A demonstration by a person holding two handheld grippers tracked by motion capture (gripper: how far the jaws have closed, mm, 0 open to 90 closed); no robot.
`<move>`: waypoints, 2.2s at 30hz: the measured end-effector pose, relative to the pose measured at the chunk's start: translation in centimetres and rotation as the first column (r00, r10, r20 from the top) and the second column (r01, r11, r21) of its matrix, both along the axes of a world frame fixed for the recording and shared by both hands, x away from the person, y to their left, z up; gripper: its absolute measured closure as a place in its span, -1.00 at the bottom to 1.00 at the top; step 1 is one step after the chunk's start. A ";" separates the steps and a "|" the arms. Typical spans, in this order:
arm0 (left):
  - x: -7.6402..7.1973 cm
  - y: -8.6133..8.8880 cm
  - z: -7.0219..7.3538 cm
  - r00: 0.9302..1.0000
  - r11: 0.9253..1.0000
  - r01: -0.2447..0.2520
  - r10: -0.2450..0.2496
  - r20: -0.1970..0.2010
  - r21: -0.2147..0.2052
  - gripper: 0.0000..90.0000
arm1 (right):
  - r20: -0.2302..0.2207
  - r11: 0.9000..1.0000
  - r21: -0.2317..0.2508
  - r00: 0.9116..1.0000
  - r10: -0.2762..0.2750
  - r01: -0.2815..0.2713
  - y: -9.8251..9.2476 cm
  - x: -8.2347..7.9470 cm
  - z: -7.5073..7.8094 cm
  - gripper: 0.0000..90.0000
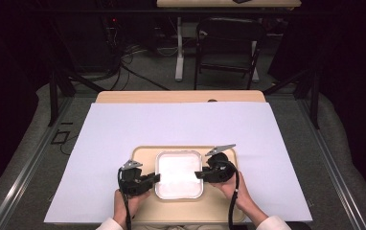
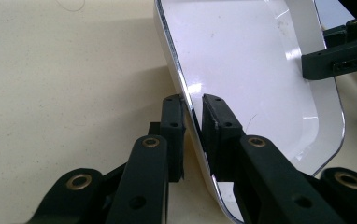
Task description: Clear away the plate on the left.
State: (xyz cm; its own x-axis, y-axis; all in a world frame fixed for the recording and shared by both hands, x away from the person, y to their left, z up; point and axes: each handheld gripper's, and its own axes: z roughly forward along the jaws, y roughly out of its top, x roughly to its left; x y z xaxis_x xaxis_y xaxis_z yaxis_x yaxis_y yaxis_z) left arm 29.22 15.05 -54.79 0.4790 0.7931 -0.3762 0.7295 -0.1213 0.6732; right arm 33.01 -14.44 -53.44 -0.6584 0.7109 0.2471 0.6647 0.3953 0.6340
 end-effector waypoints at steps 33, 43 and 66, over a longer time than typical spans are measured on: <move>0.8 -0.5 -1.0 1.000 0.998 -0.009 0.010 -0.016 0.065 0.67 | -0.003 0.995 -0.095 1.000 -0.014 0.013 0.8 0.7 -1.0 0.31; 0.5 -0.7 -0.7 1.000 0.997 0.005 -0.005 0.000 0.075 0.10 | 0.041 0.991 -0.132 0.999 -0.025 0.030 0.8 0.4 -0.6 -0.26; -1.2 1.5 4.9 0.952 0.991 0.104 -0.125 0.278 0.089 -0.86 | 0.433 0.999 -0.044 0.900 0.041 -0.025 -2.4 -3.3 4.3 -1.00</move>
State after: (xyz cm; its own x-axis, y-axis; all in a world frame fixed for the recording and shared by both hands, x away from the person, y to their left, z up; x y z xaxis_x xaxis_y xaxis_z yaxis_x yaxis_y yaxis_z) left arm 27.99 16.52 -49.92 0.6464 0.7470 -0.1557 0.4890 -0.2489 0.8360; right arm 29.76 -16.88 -49.19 -0.7177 0.6900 -0.0937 0.3135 0.4404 0.8413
